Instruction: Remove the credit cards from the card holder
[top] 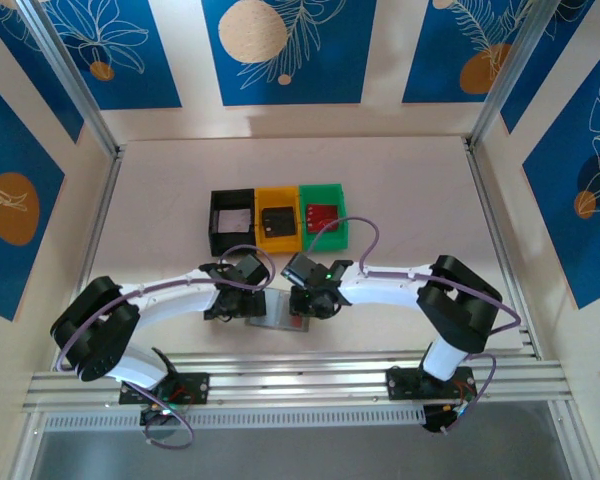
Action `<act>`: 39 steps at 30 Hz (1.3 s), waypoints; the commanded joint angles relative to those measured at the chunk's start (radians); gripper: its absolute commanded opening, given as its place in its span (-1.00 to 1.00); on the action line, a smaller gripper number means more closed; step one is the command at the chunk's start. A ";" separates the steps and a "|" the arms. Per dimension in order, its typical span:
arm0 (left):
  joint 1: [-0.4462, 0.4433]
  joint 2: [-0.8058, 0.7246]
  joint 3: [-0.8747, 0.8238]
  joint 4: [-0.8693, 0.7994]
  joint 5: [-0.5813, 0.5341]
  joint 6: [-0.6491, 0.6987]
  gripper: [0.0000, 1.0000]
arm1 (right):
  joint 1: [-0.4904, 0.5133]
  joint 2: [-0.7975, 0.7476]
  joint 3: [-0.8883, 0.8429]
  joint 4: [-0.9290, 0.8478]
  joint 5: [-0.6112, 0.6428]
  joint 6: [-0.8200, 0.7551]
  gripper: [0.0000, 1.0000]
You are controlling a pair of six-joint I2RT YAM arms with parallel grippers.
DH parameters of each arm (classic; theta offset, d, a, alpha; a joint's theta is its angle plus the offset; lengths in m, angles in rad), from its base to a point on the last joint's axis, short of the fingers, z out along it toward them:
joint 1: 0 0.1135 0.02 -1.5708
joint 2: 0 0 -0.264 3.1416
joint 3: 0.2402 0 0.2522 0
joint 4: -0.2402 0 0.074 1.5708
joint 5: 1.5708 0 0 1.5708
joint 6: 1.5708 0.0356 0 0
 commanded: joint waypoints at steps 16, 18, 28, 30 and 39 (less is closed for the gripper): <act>-0.060 0.135 -0.085 0.210 0.272 0.015 0.99 | 0.012 0.027 0.045 -0.100 0.024 0.037 -0.28; -0.060 0.135 -0.085 0.213 0.272 0.014 0.99 | 0.013 0.026 0.046 -0.102 0.025 0.037 -0.29; -0.062 0.138 -0.086 0.219 0.273 0.012 0.99 | 0.013 0.043 0.051 -0.088 0.008 0.025 -0.40; -0.064 0.138 -0.088 0.220 0.273 0.011 0.99 | 0.015 0.045 0.051 -0.081 0.004 0.020 -0.43; -0.065 0.142 -0.093 0.228 0.275 0.009 0.99 | 0.015 0.055 0.056 -0.064 -0.004 0.008 -0.52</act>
